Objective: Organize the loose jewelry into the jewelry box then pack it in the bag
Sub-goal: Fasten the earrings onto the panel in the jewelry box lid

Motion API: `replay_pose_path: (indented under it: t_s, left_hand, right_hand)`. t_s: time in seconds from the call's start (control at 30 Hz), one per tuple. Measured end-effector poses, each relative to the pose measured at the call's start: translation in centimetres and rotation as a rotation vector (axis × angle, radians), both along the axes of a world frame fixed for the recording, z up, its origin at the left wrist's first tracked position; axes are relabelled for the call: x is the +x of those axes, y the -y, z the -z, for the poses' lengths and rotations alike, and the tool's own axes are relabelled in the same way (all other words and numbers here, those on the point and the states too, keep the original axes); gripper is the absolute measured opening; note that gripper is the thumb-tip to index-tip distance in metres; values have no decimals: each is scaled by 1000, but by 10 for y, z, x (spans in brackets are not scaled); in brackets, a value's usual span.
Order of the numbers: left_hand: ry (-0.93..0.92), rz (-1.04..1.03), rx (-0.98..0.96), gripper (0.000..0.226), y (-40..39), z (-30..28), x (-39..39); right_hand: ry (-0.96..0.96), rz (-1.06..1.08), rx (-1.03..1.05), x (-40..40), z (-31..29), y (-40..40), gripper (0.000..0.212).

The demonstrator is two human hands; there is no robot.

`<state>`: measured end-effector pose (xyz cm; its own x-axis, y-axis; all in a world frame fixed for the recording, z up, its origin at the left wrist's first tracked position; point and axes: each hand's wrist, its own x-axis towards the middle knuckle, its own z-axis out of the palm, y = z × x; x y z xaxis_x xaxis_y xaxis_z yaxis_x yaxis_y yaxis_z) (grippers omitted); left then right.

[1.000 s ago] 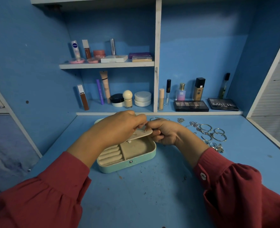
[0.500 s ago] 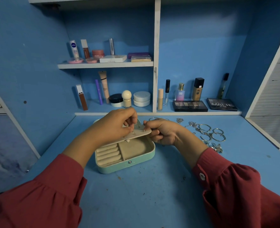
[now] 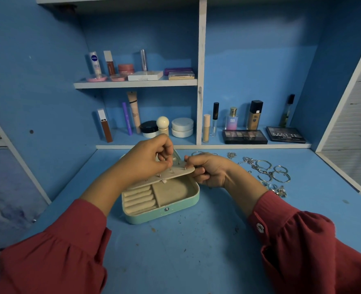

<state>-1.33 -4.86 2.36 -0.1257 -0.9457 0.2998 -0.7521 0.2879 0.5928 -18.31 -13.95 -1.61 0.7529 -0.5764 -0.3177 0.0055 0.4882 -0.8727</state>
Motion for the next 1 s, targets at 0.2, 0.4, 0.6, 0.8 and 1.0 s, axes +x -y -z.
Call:
replay_pose_path:
  t_s: [0.2, 0.4, 0.6, 0.8, 1.0]
  left_hand:
    - [33, 2, 33, 28, 0, 0, 0]
    - [58, 9, 63, 29, 0, -1, -1]
    - [99, -1, 86, 27, 2, -2, -2]
    - [127, -18, 129, 14, 3, -10, 3]
    - [319, -29, 168, 9, 4, -15, 2]
  right_hand:
    - [-6, 3, -1, 0, 0, 0, 28]
    - [-2, 8, -2, 1, 1, 1, 28]
    - [0, 7, -5, 0, 2, 1, 29]
    - [10, 9, 9, 1, 2, 2, 28]
    - [11, -5, 11, 1, 3, 3, 28]
